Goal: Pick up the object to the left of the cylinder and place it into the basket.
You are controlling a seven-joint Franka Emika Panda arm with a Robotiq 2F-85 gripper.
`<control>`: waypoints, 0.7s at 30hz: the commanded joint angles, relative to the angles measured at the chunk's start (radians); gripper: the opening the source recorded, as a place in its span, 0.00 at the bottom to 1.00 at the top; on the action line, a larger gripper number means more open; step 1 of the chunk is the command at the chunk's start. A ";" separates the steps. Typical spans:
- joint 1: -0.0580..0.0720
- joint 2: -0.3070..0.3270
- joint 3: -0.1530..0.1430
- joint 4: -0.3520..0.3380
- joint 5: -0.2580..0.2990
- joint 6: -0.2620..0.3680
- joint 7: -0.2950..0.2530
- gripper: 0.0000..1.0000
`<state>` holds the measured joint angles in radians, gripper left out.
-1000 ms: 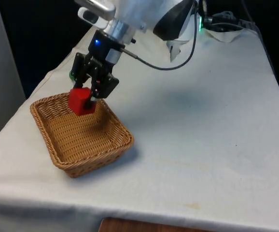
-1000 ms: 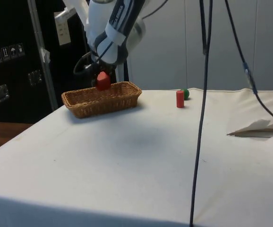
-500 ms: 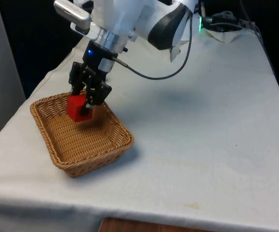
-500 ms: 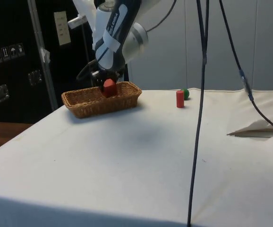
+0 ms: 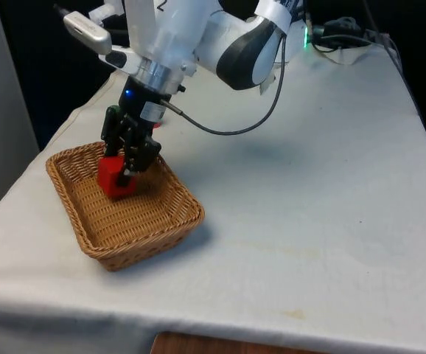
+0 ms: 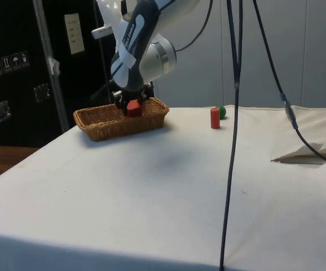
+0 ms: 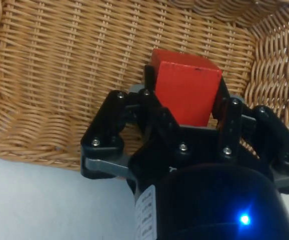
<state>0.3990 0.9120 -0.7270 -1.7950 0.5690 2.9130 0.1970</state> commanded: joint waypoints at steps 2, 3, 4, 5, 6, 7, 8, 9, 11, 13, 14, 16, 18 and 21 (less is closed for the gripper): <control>-0.009 -0.008 0.012 0.002 0.003 0.001 -0.011 0.03; 0.000 0.000 0.000 0.000 0.000 0.000 -0.001 0.03; -0.007 -0.006 0.010 0.001 0.002 0.001 -0.009 0.03; -0.005 -0.005 0.007 0.001 0.002 0.000 -0.008 0.05; -0.003 -0.004 0.004 0.000 0.001 -0.001 -0.007 0.18; -0.002 -0.003 0.002 -0.001 0.000 -0.001 -0.006 0.32; -0.001 -0.003 0.001 -0.001 0.000 -0.001 -0.006 0.42; 0.000 -0.002 0.000 -0.001 0.000 -0.001 -0.005 0.51; 0.001 -0.002 -0.001 -0.002 0.000 -0.002 -0.005 0.61; 0.003 -0.001 -0.004 -0.003 -0.001 -0.002 -0.004 0.90; 0.004 -0.001 -0.005 -0.003 -0.001 -0.002 -0.004 0.98; 0.005 0.000 -0.006 -0.003 -0.001 -0.003 -0.004 1.00; 0.006 0.000 -0.007 -0.003 -0.001 -0.003 -0.004 1.00; 0.006 0.000 -0.008 -0.004 -0.001 -0.003 -0.004 1.00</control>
<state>0.4060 0.9130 -0.7350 -1.7990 0.5690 2.9120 0.1940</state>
